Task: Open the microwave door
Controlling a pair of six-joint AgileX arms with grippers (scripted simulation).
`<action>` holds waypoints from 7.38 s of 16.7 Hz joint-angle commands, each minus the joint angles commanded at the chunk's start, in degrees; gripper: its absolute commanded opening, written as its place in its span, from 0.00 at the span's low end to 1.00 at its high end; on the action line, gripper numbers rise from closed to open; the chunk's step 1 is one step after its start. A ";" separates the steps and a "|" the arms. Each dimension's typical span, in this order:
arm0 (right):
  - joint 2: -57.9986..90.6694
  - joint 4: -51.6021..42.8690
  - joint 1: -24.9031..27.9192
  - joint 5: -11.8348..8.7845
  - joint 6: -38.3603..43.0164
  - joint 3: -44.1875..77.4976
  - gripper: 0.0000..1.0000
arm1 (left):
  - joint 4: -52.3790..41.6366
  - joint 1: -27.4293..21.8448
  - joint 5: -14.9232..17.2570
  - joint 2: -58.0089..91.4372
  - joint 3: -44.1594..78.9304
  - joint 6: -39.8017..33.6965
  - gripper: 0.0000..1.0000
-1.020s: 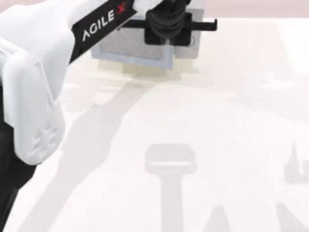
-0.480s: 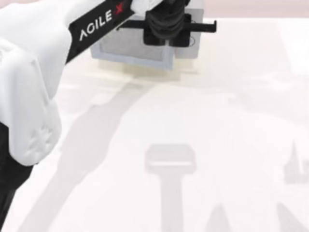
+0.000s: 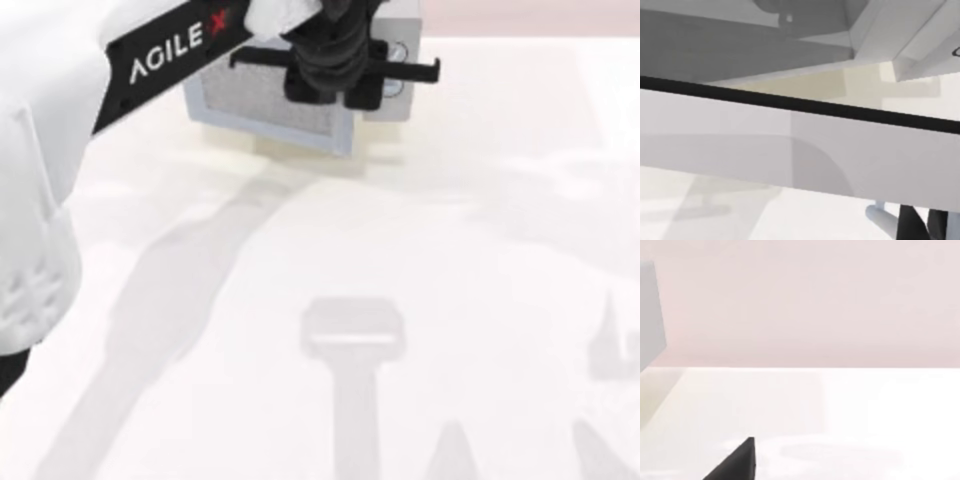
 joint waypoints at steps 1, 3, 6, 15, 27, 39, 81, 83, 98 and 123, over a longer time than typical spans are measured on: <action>0.00 0.00 0.00 0.00 0.00 0.00 1.00 | 0.00 0.00 0.00 0.00 0.00 0.00 0.00; 0.00 0.00 0.00 0.00 0.00 0.00 1.00 | 0.00 0.00 0.00 0.00 0.00 0.00 0.00; 0.00 0.00 0.00 0.00 0.00 0.00 1.00 | 0.00 0.00 0.00 0.00 0.00 0.00 0.00; 0.00 0.00 0.00 0.00 0.00 0.00 1.00 | 0.00 0.00 0.00 0.00 0.00 0.00 0.00; 0.00 0.00 0.00 0.00 0.00 0.00 1.00 | 1.26 -0.07 0.79 -1.34 -2.59 1.42 0.00; 0.00 0.00 0.00 0.00 0.00 0.00 1.00 | 5.18 0.93 3.31 -6.41 -10.43 6.30 0.00; 0.00 0.00 0.00 0.00 0.00 0.00 1.00 | 9.00 2.33 7.12 -12.03 -19.02 13.16 0.00; 0.00 0.00 0.00 0.00 0.00 0.00 1.00 | 9.00 2.33 7.12 -12.03 -19.02 13.16 0.00; 0.00 0.00 0.00 0.00 0.00 0.00 1.00 | 11.07 3.77 10.49 -15.96 -24.53 18.86 0.00; 0.00 0.00 0.00 0.00 0.00 0.00 1.00 | 11.54 4.28 11.46 -17.00 -26.15 20.67 0.00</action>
